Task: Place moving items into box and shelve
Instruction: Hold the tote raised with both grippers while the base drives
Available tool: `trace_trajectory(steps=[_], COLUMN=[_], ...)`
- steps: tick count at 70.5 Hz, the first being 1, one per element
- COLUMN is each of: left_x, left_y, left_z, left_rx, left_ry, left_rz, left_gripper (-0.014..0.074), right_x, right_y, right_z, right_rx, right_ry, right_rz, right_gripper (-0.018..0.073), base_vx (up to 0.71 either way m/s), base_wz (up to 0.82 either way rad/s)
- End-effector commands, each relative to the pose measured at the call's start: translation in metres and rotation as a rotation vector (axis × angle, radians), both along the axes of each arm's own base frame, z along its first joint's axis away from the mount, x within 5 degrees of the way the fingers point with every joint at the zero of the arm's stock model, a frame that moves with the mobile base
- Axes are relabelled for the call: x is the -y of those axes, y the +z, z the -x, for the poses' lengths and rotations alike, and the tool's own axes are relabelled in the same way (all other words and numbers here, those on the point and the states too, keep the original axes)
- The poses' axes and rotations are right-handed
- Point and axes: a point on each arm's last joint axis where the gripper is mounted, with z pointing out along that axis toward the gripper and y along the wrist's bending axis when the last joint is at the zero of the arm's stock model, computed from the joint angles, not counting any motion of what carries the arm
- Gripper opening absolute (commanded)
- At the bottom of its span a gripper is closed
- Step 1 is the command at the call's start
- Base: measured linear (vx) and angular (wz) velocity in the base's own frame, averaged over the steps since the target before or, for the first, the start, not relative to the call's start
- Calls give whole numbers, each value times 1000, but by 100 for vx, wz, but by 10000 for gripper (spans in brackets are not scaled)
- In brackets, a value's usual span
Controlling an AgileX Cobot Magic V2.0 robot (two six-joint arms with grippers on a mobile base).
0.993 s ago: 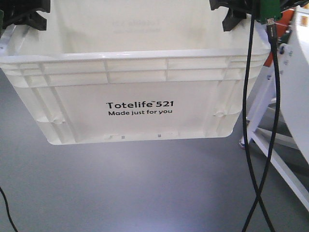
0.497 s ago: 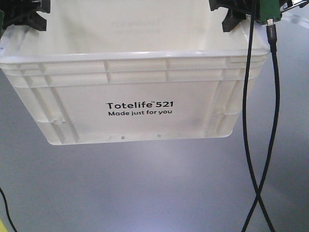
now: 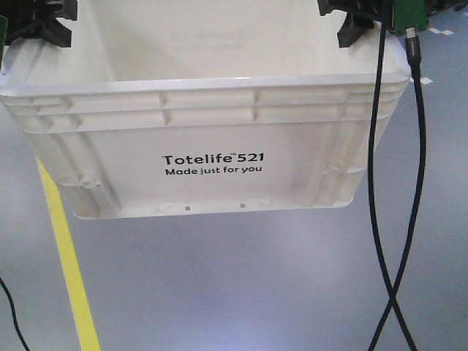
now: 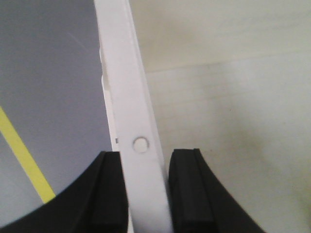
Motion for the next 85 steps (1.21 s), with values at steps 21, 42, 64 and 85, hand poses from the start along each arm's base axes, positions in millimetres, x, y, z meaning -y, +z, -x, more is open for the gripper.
trace_trajectory(steps=[21,42,64,85], left_x=[0,0,0,0], left_y=[35,35,35,35], left_z=[10,10,10,10], left_rx=[198,200,200,200], left_ry=[-11,-11,-11,-11], left_rz=[21,22,22,22], left_gripper=[-17,-17,-17,-17], right_x=[7,7,7,7], right_y=[40,40,40,40], right_z=[16,16,16,16], right_rx=[185,185,185,184], right_ry=[4,4,4,4], right_rz=[-38,-38,-38,-38], right_gripper=[-12,-12,-12,-12], base_vx=[23,27,35,41], base_wz=[76,66,45,27])
